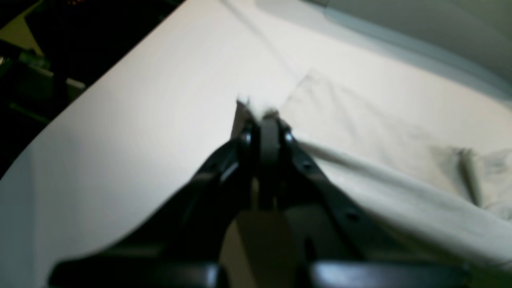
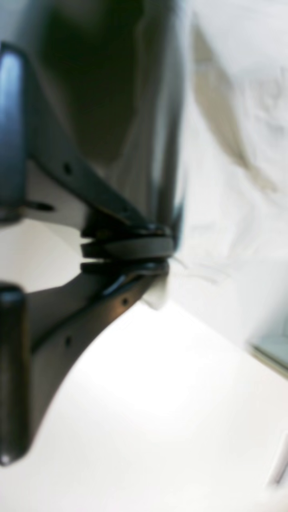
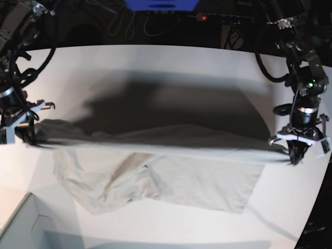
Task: Layout the t-shirt on the table in an organized manner, then fold the t-shirt properly
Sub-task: 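Lift the shirt high with both grippers, raising it off the table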
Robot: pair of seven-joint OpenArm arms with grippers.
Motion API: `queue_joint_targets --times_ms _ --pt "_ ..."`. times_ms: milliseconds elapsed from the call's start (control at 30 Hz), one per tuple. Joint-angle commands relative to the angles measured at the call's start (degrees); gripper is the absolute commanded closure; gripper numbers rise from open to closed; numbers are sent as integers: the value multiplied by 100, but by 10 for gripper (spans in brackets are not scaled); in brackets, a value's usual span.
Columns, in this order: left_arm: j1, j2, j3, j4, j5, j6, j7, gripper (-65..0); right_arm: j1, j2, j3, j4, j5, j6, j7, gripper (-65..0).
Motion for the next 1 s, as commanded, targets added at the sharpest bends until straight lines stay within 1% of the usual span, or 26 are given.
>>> queue_joint_targets --times_ms 0,133,267,367,467,533,600,667,733,867,967 --pt "-300 -138 75 21 -6 27 -180 0 348 198 -69 61 79 73 22 0" --pt "-1048 -446 629 -339 -6 71 -180 0 1350 576 -499 -379 79 73 -435 0" --pt "-2217 -665 1236 -1086 -6 79 -180 0 2510 1007 -1150 -1460 88 73 -417 0" --pt "-3105 -665 1579 -1693 3 79 -180 0 3451 1226 -1458 -2383 88 73 -400 0" --pt "-4072 -630 1825 -2555 311 79 -198 0 4444 1402 -1677 -3420 88 73 -57 0" --pt "-4626 -604 1992 -3064 478 79 -224 0 4972 1596 -1897 -4080 88 73 251 0" --pt "-5118 -604 2159 -3434 486 79 -233 0 5517 1745 -2161 -4625 88 73 514 0" --pt "-5531 -604 2256 -3671 486 79 -242 0 6000 1842 -2240 -5029 88 73 673 0" --pt "-5883 -604 2361 -3821 478 79 -242 0 6449 1868 -2240 -5231 79 73 734 0" --pt "-6287 -595 2361 -3785 469 79 -242 0 7047 1886 -2240 -5258 79 73 717 0" --pt "-6384 -595 2361 -3601 469 79 -242 0 7284 1886 -2240 -5240 88 73 664 0"
